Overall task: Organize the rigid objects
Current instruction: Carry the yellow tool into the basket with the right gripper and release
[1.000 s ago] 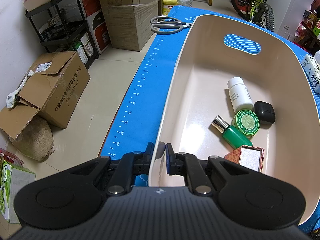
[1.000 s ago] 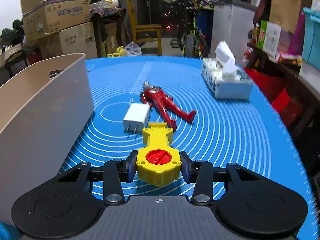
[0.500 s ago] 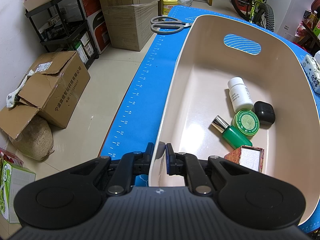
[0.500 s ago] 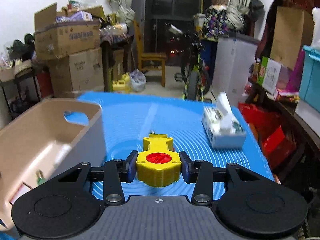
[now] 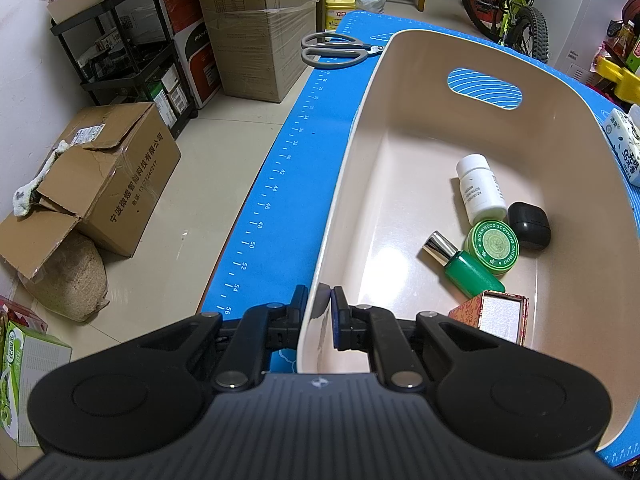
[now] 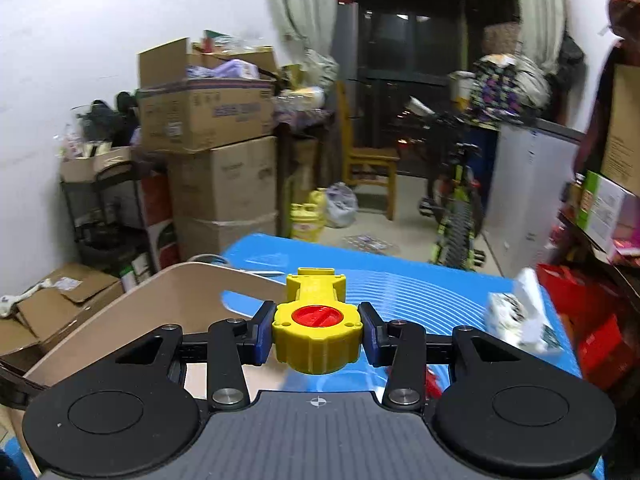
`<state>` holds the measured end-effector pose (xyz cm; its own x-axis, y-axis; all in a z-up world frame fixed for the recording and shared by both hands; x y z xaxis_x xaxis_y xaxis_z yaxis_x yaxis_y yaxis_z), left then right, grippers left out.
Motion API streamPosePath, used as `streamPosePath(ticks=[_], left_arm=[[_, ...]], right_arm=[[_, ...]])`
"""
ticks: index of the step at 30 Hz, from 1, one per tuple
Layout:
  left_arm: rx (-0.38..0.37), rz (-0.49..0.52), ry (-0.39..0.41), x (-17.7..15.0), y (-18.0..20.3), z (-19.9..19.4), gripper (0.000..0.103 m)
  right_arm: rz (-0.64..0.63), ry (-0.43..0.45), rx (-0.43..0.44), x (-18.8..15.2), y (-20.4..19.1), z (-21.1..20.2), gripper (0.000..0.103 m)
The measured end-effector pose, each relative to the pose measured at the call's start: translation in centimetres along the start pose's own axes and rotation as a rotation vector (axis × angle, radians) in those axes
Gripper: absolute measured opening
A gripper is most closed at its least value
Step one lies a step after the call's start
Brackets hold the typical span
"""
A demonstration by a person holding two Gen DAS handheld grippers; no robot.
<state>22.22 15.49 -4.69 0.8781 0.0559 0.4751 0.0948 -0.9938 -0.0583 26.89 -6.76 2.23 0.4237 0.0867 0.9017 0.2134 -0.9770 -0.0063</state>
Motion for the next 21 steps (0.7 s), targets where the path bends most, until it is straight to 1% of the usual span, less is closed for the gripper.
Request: streamPosePath(ticks=[4,10,15,21], left_arm=[[0.0,0.001,0.0,0.0,0.0,0.0,0.014],[0.001,0.003,0.0,0.0,-0.1,-0.1,0.014],[0.002,0.003,0.0,0.0,-0.1,0.0,0.014],[0.001,0.002,0.0,0.0,-0.1,0.0,0.014]], right_arm=[[-0.034,-0.015,0.045,0.4,-2.1,1.2,0.05],[-0.077,-0.072,0.104,-0.1,-5.2,2.8,0.05],[-0.125,-0.149,0.145,-1.2,-7.6,4.4,0.05],[-0.182,-0.257,0.156,-2.9,-9.1,5.7,0.05]])
Point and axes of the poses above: each gripper's, at about its wrist camera, not at the fingertips, and z roughly the way its jaws point, y to its right, x to its top, the point moved 4 cm from there along z, roughly the way its jaws point, and after that the axes turned 1 degree about z, right-handed, at the moved point
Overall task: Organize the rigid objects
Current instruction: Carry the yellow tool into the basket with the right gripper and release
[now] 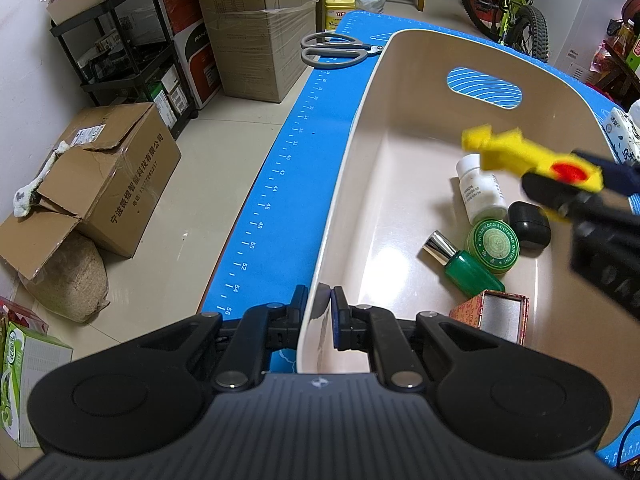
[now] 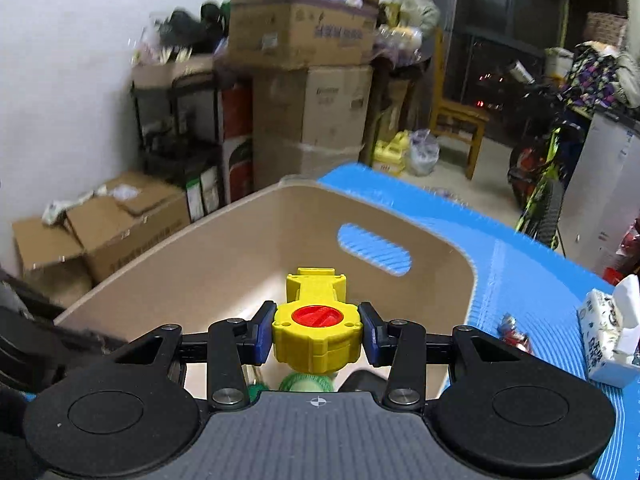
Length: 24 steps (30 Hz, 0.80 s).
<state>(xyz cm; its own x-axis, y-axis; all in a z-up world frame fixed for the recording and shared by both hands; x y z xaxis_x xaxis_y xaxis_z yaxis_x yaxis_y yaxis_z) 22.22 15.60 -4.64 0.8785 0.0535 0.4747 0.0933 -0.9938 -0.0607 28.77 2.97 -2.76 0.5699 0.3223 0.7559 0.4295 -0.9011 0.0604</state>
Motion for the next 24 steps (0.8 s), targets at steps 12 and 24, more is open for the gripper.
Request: streamPosePath(ticks=[12,24], left_arm=[[0.001,0.001,0.0,0.0,0.0,0.0,0.014],[0.005,0.003,-0.001,0.0,0.1,0.0,0.014]], right_arm=[[-0.084,-0.147,0.022,-1.8,-1.6,2.1,0.05],[0.014,-0.056,0.055,-0.7,1.8,-0.3,0.07]])
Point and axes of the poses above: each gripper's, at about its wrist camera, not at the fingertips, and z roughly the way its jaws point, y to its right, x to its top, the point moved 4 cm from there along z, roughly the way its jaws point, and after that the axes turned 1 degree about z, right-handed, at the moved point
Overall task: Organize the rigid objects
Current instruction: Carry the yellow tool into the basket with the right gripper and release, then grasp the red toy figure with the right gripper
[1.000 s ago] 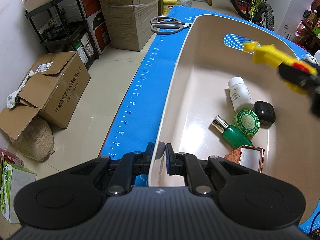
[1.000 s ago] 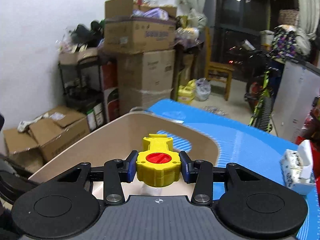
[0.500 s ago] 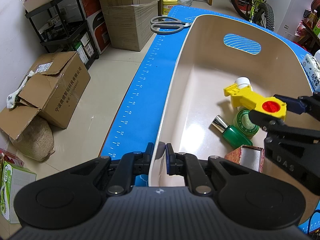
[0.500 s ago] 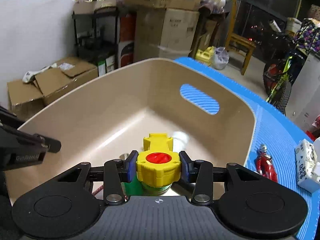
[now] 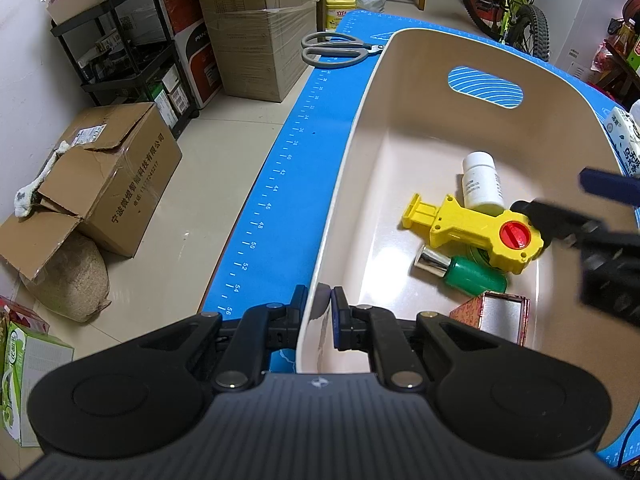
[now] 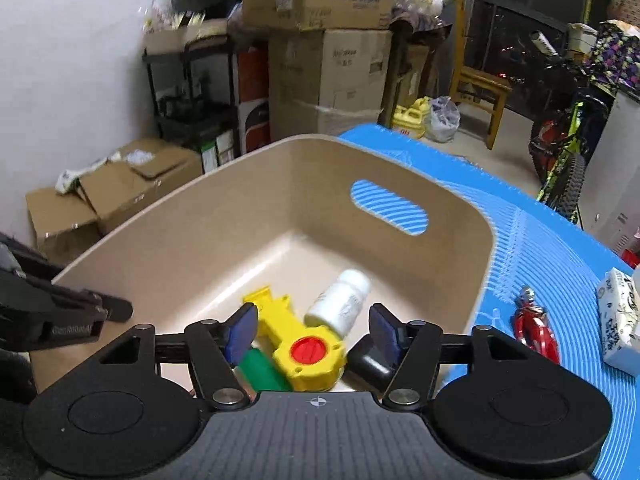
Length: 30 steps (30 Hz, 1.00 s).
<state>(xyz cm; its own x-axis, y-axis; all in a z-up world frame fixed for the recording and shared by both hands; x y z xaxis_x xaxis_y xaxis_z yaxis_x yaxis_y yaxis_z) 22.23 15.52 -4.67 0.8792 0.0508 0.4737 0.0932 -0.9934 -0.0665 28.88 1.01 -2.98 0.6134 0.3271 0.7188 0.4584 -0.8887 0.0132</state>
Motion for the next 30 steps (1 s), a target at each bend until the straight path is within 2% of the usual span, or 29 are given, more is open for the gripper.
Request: streamPosePath(ticks=[8,16,25,30], left_arm=[[0.004,0.009,-0.001,0.0,0.1,0.1,0.014],[-0.006,0.0,-0.009,0.1,0.0,0.1,0.014],[-0.003,0.0,-0.013,0.2,0.1,0.2,0.014],[0.0,0.001,-0.013,0.2,0.1,0.3,0.014]], right_arm=[[0.073,0.094,-0.062,1.1,5.5,-2.8,0.075],[0.125,0.098,-0.192,-0.1,12.3,-2.5,0.075],[0.119,0.03,-0.302,-3.1,18.5,0.7,0.075],[0.123,-0.03,-0.3,-4.4,20.7,3.3,0.075]])
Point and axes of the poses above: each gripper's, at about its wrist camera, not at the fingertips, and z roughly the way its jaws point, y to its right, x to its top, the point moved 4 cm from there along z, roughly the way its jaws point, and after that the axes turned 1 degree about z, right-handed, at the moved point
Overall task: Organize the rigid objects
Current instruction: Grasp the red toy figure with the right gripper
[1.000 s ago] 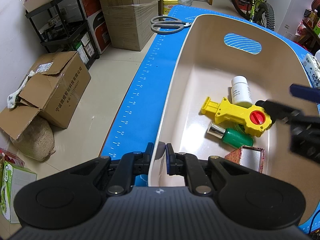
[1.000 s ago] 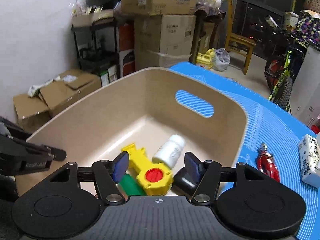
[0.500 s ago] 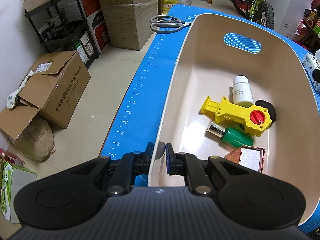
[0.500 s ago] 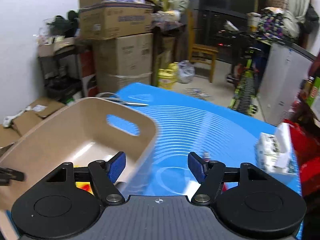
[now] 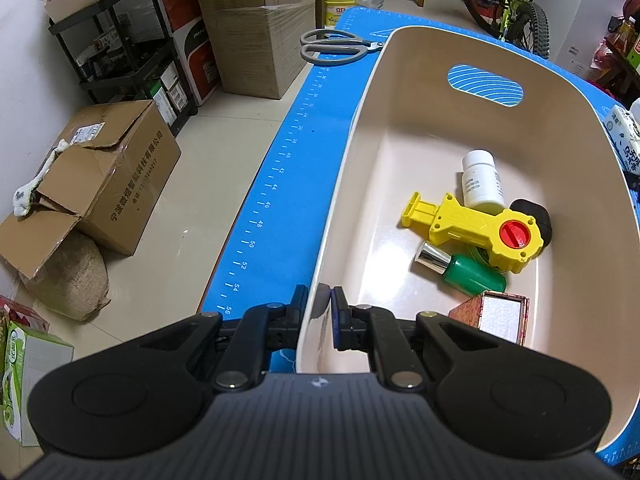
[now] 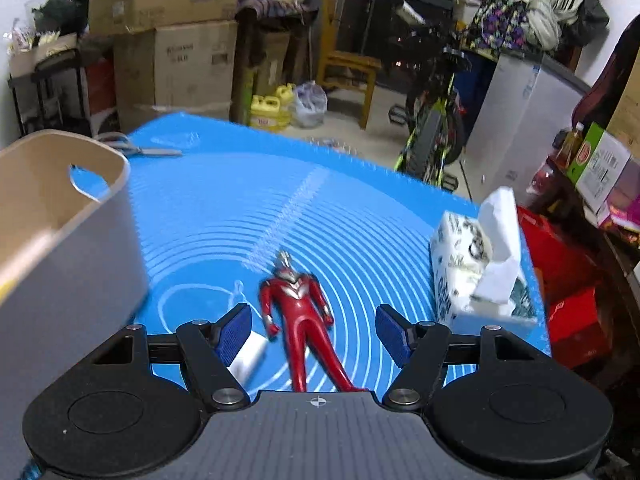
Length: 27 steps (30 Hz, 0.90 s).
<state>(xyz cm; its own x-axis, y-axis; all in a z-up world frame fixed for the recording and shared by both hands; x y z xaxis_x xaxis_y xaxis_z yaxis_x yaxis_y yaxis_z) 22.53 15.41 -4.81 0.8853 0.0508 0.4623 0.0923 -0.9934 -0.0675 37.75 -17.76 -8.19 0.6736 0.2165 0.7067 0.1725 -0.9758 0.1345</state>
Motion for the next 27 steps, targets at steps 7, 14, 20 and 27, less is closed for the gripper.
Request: streamPosePath(ticks=[7,14,20,27], left_arm=[[0.007,0.007,0.0,0.0,0.2,0.0,0.015],[0.016,0.016,0.003,0.0,0.4,-0.1,0.015],[0.019,0.019,0.003,0.0,0.4,-0.1,0.015],[0.028,0.021,0.003,0.0,0.7,-0.1,0.015]], right_arm=[[0.024,-0.054,-0.002,-0.9,0.4,3.3,0.074],[0.067,-0.085,0.024,-0.7,1.2,5.6,0.071],[0.123,-0.092,0.076,-0.3,1.2,6.7,0.062],[0.136,-0.09,0.089,-0.5,0.7,6.9,0.044]])
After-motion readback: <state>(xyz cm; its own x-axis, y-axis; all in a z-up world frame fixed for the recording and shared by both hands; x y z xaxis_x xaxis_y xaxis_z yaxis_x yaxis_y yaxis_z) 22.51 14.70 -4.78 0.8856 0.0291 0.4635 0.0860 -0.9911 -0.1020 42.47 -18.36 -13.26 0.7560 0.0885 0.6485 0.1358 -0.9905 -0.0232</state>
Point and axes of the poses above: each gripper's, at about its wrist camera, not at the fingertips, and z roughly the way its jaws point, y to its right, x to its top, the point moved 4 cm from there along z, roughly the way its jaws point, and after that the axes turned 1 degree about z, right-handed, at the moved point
